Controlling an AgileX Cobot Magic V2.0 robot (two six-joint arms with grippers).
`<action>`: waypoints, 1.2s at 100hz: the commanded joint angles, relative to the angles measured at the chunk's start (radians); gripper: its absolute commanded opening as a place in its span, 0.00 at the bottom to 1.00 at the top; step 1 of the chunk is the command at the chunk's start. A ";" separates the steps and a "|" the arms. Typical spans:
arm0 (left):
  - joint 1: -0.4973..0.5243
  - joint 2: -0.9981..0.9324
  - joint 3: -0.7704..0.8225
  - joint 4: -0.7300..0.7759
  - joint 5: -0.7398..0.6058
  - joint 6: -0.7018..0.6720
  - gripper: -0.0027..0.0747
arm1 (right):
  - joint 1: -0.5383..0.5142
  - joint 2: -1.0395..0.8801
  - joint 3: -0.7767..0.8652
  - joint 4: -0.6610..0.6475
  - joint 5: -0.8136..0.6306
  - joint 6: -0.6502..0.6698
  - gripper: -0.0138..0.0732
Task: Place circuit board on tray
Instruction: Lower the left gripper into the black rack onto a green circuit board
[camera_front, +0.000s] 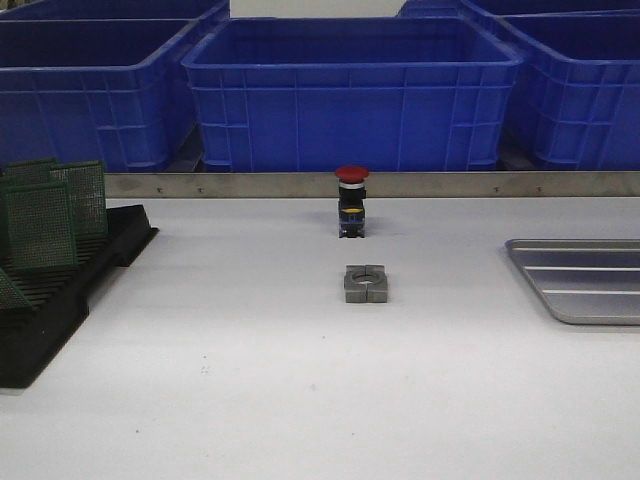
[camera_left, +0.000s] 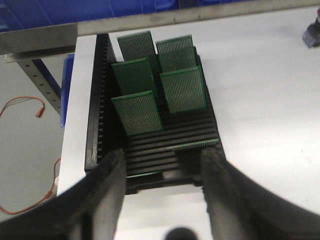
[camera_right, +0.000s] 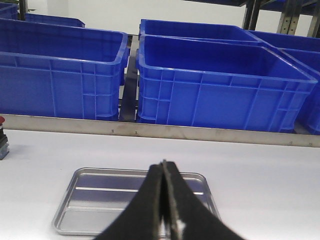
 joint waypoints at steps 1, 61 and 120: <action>-0.008 0.073 -0.055 -0.009 -0.016 0.138 0.59 | -0.004 -0.025 -0.013 -0.009 -0.085 0.004 0.03; -0.006 0.455 -0.080 -0.023 0.047 1.049 0.58 | -0.004 -0.025 -0.013 -0.009 -0.085 0.004 0.03; 0.034 0.719 -0.080 0.089 -0.088 1.049 0.58 | -0.004 -0.025 -0.013 -0.009 -0.085 0.004 0.03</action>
